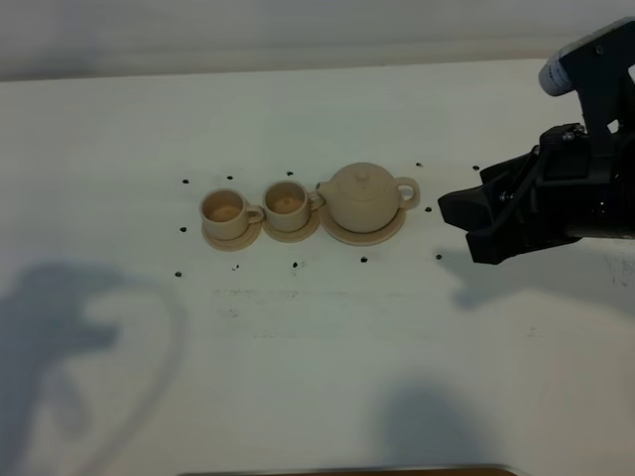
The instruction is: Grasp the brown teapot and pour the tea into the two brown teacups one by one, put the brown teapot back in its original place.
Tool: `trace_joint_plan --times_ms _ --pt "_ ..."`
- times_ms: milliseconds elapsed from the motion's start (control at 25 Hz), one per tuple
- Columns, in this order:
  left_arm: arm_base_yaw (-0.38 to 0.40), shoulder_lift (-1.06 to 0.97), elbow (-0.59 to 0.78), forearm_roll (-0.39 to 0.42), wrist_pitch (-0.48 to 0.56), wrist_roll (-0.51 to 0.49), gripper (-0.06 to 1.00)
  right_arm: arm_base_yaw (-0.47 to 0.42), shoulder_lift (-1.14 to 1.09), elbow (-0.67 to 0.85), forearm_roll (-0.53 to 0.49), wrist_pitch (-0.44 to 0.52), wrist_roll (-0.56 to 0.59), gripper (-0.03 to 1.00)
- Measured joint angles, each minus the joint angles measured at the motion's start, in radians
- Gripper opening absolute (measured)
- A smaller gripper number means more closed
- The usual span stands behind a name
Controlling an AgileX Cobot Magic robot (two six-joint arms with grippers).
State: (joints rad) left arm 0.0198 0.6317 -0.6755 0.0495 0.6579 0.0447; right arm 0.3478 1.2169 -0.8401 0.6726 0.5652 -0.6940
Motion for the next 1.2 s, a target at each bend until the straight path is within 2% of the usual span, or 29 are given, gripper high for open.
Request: trace_joint_plan --times_ms 200,440,840,1000,1200 --pt "0.0 -0.097 0.005 0.041 0.056 -0.053 0.48 0.0 0.01 0.0 0.0 0.004 0.0 0.46" --pt "0.0 -0.234 0.104 0.045 0.103 -0.087 0.48 0.0 0.011 0.0 0.001 0.007 0.0 0.46" --pt "0.0 -0.518 0.151 0.04 0.371 -0.114 0.48 0.0 0.02 0.0 0.002 0.01 0.001 0.46" --pt "0.0 -0.617 0.152 -0.002 0.401 -0.115 0.48 0.0 0.039 -0.001 0.002 0.009 0.001 0.46" --pt "0.0 -0.634 0.205 -0.018 0.408 -0.113 0.48 0.0 0.125 -0.001 0.015 0.009 -0.013 0.46"
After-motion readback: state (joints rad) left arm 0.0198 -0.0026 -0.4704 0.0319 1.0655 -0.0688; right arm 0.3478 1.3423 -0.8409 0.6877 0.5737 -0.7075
